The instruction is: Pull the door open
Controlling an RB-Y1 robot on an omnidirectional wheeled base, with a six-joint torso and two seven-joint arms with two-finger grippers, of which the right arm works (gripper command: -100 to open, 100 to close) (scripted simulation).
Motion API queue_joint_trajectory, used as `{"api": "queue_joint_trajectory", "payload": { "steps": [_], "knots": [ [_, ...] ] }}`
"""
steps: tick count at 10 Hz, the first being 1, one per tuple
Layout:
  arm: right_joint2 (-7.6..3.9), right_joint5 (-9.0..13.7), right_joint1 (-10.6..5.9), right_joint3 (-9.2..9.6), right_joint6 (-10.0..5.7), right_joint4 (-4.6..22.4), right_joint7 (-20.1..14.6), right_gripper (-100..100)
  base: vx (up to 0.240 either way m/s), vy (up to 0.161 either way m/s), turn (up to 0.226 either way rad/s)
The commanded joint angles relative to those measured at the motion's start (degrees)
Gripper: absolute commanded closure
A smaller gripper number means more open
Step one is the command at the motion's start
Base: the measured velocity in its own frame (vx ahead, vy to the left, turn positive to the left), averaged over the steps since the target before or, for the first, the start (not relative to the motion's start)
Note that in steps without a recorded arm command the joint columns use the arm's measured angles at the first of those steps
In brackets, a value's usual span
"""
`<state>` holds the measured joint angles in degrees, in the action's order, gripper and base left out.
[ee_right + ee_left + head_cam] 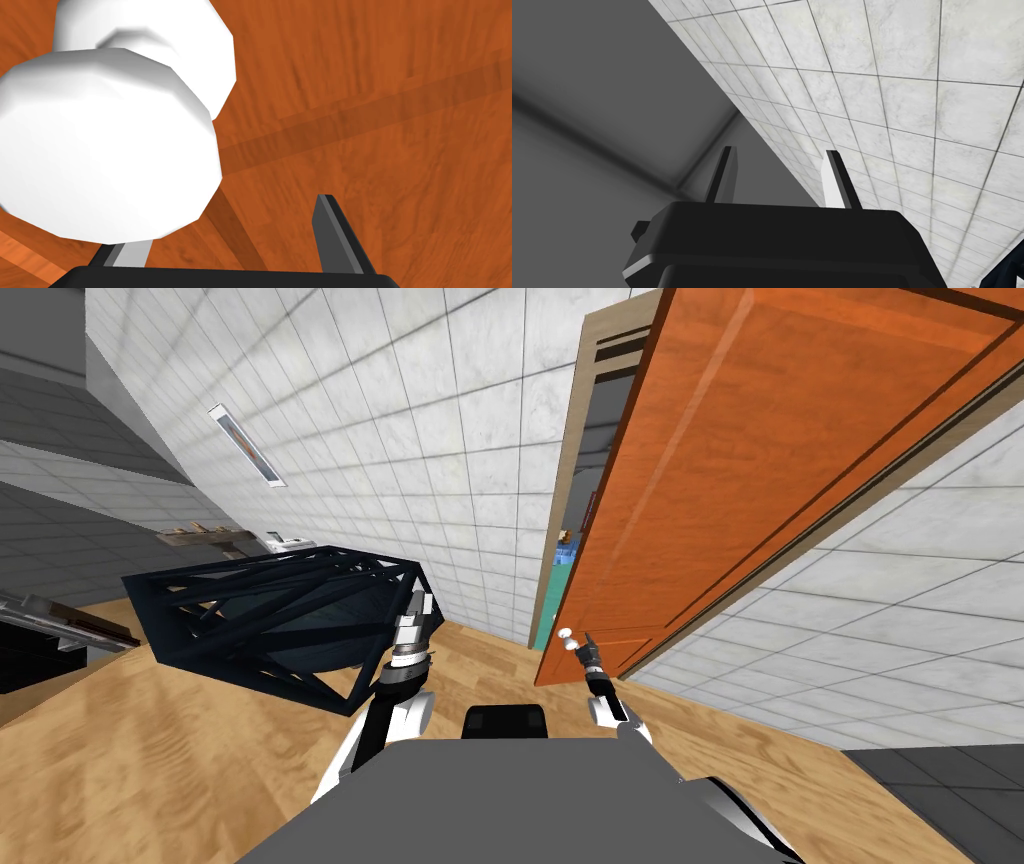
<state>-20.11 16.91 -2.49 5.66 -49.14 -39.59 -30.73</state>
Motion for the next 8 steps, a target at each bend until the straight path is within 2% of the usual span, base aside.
{"api": "queue_joint_trajectory", "payload": {
  "steps": [1,3,5,6,7,8],
  "knots": [
    [1.42,0.6,0.28,1.86,-0.2,0.0,-2.9,-100,-0.075,-0.027,0.057],
    [1.45,1.3,0.36,2.3,-0.12,-0.3,-5.1,-100,-0.05,-0.019,0.012],
    [1.45,1.3,0.36,2.3,-0.12,-0.3,-5.6,-100,-0.015,-0.004,0.024],
    [1.47,2.1,0.46,2.79,-0.04,-0.5,-7.8,-100,-0.031,-0.015,0.033],
    [1.47,2.1,0.46,2.79,-0.04,-0.5,-7.9,-100,-0.033,-0.018,0.053],
    [1.5,3.0,0.55,3.29,0.04,-0.8,-10.1,-100,-0.04,-0.022,0.052]
  ]
}}
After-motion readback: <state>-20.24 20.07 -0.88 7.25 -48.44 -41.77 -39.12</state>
